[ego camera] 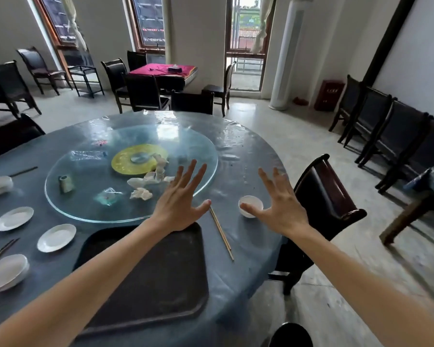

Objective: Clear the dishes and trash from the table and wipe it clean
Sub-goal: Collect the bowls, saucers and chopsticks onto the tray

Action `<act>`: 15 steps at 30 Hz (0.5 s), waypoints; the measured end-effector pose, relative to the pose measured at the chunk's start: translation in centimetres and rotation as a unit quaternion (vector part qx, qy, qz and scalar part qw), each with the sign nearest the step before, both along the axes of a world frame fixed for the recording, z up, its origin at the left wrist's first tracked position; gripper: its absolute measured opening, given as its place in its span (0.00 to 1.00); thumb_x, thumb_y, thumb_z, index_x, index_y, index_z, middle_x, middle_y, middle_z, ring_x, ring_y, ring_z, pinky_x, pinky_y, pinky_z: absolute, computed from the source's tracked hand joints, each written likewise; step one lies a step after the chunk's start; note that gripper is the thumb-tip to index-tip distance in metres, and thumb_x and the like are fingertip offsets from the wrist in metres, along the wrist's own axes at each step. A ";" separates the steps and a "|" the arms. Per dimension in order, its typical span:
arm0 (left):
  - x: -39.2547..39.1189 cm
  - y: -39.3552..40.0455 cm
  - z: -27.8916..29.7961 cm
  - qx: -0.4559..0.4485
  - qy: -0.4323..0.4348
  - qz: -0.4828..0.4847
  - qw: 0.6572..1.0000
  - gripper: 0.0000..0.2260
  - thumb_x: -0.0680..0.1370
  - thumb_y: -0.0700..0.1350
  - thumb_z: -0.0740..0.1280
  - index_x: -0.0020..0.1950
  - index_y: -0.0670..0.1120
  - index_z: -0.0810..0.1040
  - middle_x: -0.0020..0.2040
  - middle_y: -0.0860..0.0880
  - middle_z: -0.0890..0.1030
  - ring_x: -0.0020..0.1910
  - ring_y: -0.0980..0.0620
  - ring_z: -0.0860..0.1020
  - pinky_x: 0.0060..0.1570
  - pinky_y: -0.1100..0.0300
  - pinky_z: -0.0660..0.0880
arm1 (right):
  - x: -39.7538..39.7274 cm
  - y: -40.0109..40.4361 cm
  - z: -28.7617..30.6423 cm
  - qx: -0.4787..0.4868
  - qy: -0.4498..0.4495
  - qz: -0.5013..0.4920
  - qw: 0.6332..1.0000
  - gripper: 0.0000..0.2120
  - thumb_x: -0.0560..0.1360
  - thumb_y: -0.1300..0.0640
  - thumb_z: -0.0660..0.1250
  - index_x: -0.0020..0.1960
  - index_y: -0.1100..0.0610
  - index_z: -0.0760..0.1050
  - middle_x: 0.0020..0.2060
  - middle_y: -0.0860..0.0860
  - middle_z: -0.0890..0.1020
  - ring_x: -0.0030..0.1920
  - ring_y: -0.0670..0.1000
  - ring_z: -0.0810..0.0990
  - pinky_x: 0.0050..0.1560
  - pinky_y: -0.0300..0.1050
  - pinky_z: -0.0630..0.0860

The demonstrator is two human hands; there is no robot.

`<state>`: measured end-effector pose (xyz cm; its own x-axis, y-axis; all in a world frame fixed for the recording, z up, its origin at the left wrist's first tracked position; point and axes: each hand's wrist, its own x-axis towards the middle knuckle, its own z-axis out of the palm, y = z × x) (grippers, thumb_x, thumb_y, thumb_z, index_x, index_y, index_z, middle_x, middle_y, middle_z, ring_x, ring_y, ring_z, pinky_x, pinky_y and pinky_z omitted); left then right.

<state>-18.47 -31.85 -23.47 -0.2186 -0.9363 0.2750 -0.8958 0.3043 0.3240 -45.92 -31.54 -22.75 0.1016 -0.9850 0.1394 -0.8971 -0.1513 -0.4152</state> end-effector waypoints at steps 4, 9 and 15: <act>-0.6 -5.3 -4.9 0.063 0.028 -0.009 0.998 0.40 0.79 0.58 0.66 0.82 0.61 0.42 0.83 0.56 0.39 0.82 0.47 0.42 0.77 0.46 0.55 | 0.0 -5.1 -4.7 0.046 -0.008 -0.016 0.999 0.48 0.70 0.25 0.65 0.80 0.31 0.40 0.83 0.42 0.42 0.83 0.50 0.39 0.77 0.61 0.63; -1.3 -11.4 -10.3 0.129 0.115 0.016 0.985 0.36 0.79 0.52 0.68 0.83 0.55 0.53 0.83 0.52 0.51 0.82 0.49 0.53 0.76 0.50 0.60 | 0.0 -11.6 -9.7 0.119 -0.021 -0.040 0.992 0.48 0.72 0.28 0.67 0.82 0.35 0.44 0.84 0.43 0.45 0.83 0.51 0.43 0.78 0.60 0.60; -3.1 -17.0 -16.3 0.291 0.200 0.102 0.930 0.27 0.78 0.48 0.70 0.75 0.43 0.68 0.68 0.42 0.77 0.65 0.42 0.77 0.67 0.48 0.72 | -0.1 -17.9 -14.9 0.211 -0.191 -0.168 0.944 0.50 0.75 0.41 0.74 0.85 0.51 0.48 0.82 0.53 0.61 0.80 0.56 0.60 0.76 0.51 0.60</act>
<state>-21.57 -48.85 -39.75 -0.0095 -0.9627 -0.2703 -0.6884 -0.1897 0.7001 -46.04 -49.45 -37.66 -0.2051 -0.9284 -0.3100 -0.6373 0.3671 -0.6776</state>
